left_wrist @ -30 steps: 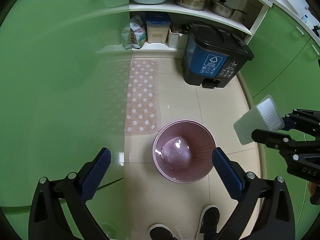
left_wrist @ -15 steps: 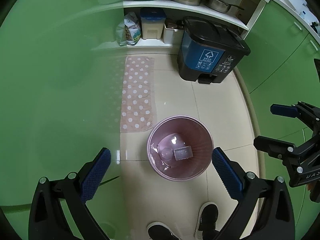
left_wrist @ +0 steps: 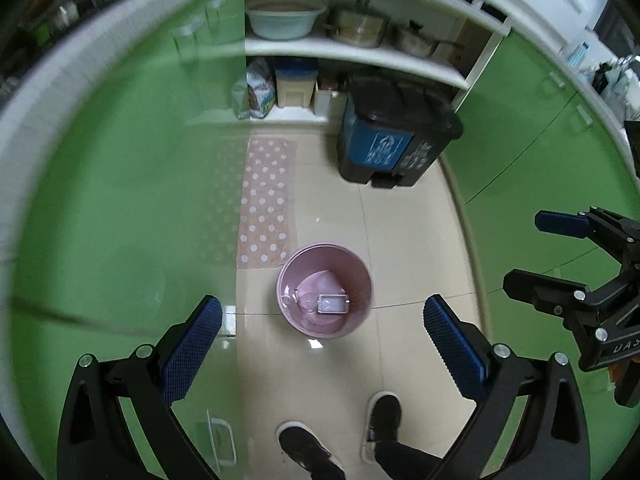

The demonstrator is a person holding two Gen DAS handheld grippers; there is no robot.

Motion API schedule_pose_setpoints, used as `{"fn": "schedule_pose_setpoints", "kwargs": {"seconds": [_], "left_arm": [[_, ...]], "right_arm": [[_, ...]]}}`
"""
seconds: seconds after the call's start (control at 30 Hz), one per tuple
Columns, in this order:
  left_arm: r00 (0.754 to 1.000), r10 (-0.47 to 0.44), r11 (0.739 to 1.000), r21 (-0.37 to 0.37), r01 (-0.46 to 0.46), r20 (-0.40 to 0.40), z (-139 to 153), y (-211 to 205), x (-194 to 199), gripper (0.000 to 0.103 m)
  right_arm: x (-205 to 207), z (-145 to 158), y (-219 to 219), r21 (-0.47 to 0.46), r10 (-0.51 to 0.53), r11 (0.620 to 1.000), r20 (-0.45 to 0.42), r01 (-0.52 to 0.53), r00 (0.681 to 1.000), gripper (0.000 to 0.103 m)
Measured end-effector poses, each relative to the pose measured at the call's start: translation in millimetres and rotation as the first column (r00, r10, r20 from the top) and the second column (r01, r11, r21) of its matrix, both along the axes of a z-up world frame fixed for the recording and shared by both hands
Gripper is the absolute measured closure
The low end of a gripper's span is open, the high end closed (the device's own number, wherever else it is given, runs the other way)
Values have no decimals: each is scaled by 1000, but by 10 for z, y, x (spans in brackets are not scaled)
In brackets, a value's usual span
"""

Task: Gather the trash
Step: 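Move both empty grippers back to the counter mat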

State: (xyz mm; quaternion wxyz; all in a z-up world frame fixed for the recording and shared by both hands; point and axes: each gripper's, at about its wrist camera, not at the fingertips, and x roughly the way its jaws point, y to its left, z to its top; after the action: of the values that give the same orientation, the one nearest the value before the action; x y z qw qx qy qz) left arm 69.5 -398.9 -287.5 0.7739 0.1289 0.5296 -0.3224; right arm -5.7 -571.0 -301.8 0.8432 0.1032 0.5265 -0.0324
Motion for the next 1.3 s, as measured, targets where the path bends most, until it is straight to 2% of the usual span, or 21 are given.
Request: {"fn": "schedule_pose_setpoints", "kwargs": {"seconds": [0.2, 0.27, 0.37, 0.53, 0.73, 0.97, 1.13, 1.3], "left_arm": [[998, 57, 998, -36, -55, 38, 1048, 288, -334, 6], [995, 81, 996, -47, -79, 54, 1304, 386, -393, 6], [985, 141, 989, -60, -136, 96, 1732, 642, -522, 6], [956, 249, 968, -69, -241, 157, 2169, 1160, -633, 6], [901, 383, 923, -58, -379, 206, 2456, 1981, -706, 6], [830, 507, 857, -38, -513, 232, 2577, 2959, -717, 6], [806, 546, 830, -19, -557, 231, 2538, 3405, -706, 6], [806, 552, 824, 7, -566, 216, 2370, 3652, -622, 6]], "right_arm": [[-294, 1054, 258, -7, 39, 999, 55, -38, 998, 6], [-355, 1414, 390, -17, 75, 997, 79, -74, 994, 5], [-406, 1807, 594, -36, 135, 991, 118, -131, 984, 4], [-406, 2269, 1052, -52, 264, 965, 176, -259, 948, 4], [-225, 2497, 1609, -42, 350, 936, 212, -350, 912, 4], [17, 2628, 2312, -34, 431, 899, 240, -436, 870, 4], [189, 2626, 2796, -36, 486, 869, 246, -493, 839, 4], [394, 2564, 3259, -65, 550, 831, 238, -552, 800, 4]]}}
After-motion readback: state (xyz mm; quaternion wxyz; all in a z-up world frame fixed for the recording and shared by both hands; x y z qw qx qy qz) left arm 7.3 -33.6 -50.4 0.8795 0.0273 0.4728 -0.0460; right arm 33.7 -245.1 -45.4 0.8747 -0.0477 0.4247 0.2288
